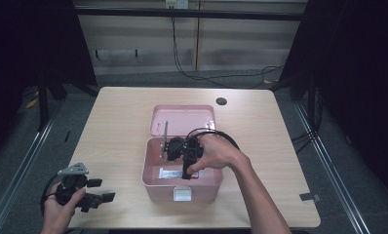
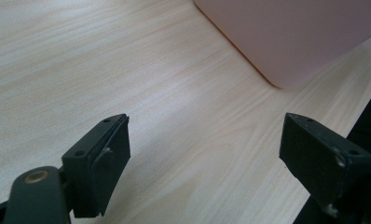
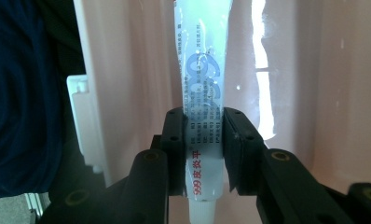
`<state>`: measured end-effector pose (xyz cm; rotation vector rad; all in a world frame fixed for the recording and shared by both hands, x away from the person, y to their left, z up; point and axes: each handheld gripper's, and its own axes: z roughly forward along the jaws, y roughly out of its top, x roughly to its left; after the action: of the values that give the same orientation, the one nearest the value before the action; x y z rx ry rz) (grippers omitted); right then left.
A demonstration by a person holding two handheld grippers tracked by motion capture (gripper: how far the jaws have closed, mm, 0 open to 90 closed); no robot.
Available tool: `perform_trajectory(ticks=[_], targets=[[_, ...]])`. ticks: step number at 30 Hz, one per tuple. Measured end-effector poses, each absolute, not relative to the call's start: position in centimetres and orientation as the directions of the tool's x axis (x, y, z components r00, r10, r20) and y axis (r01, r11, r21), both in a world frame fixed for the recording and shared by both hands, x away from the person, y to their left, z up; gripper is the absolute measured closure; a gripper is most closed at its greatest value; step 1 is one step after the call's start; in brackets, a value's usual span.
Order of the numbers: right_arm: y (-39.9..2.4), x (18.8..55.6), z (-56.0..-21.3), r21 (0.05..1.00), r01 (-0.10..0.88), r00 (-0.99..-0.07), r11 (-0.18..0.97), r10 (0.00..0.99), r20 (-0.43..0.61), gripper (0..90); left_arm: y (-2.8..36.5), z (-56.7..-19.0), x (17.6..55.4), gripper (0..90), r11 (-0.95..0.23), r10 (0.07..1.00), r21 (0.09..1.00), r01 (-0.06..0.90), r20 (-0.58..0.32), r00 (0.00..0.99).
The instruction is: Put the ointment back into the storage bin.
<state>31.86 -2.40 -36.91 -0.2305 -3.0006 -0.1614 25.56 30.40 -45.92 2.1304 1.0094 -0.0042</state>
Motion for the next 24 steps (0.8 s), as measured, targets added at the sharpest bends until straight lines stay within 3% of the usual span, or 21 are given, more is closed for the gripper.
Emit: perform_trajectory(ticks=[24], targets=[[-1.3, 32.4, -41.0, 0.051, 0.135, -0.967, 0.99, 0.12, 0.223, 71.4, 30.4, -45.9, 25.5, 16.2, -0.395, 0.661, 0.64, 0.659, -0.301, 0.688]])
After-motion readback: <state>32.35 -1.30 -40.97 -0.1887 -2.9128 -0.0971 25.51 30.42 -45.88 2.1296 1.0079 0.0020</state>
